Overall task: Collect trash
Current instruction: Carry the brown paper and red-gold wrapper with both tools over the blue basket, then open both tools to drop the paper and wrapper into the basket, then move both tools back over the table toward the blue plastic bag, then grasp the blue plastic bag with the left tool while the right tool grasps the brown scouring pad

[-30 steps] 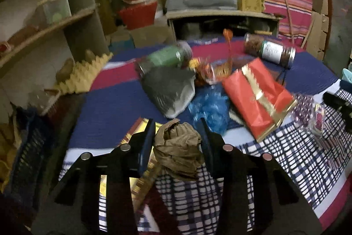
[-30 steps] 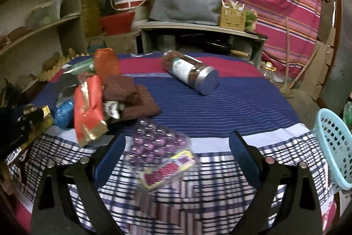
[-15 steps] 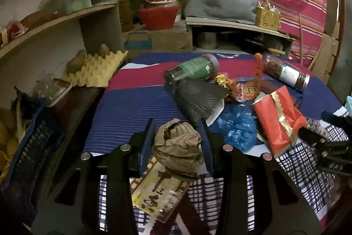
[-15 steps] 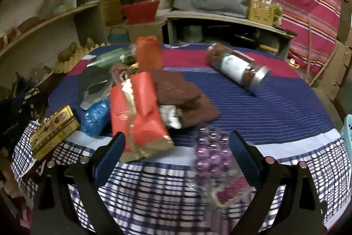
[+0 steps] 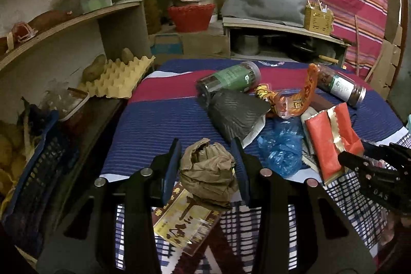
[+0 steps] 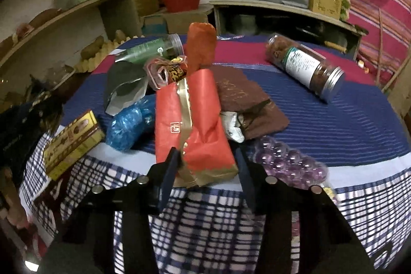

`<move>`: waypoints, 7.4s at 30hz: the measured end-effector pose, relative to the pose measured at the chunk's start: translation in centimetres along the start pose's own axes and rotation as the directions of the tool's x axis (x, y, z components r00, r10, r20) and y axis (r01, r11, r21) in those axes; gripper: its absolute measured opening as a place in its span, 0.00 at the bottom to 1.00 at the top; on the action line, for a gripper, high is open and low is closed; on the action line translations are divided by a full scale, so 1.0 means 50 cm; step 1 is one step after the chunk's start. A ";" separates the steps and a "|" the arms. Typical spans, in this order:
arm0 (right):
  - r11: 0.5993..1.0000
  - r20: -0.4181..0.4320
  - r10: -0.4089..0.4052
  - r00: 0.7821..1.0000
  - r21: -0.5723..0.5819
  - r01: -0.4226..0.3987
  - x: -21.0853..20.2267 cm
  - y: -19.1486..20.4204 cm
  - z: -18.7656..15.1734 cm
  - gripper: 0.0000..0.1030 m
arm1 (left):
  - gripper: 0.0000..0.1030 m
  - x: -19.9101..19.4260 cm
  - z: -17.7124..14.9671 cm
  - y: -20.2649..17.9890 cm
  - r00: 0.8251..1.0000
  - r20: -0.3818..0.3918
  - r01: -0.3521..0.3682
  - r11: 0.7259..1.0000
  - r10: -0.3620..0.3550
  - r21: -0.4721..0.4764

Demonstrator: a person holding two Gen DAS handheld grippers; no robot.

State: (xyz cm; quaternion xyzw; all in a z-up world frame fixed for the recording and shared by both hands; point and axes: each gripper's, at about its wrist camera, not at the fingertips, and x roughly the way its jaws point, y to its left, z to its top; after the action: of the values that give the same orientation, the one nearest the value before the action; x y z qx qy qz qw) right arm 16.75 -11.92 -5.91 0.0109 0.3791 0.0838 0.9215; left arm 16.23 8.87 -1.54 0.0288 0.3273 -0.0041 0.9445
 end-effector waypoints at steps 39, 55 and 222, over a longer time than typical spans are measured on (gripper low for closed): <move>0.905 0.157 -0.338 0.928 0.326 0.274 -0.413 -0.562 -0.146 0.43 | 0.38 -0.124 0.028 -0.609 0.942 0.004 0.328 0.921 -0.336 0.211; 0.812 0.114 -0.474 0.873 0.441 0.383 -0.461 -0.732 -0.215 0.43 | 0.38 -0.147 0.034 -0.859 0.877 -0.019 0.464 0.837 -0.479 0.290; 0.992 0.083 -0.111 0.990 0.066 0.105 -0.065 -0.235 0.093 0.55 | 0.26 0.031 0.093 -0.098 0.996 0.076 0.059 0.997 -0.055 -0.049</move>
State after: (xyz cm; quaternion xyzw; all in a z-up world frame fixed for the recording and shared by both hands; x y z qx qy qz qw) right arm 19.47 -23.83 -1.30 0.0225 0.3412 0.0215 0.9395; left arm 20.19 3.73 0.91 -0.0050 0.2925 -0.0239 0.9560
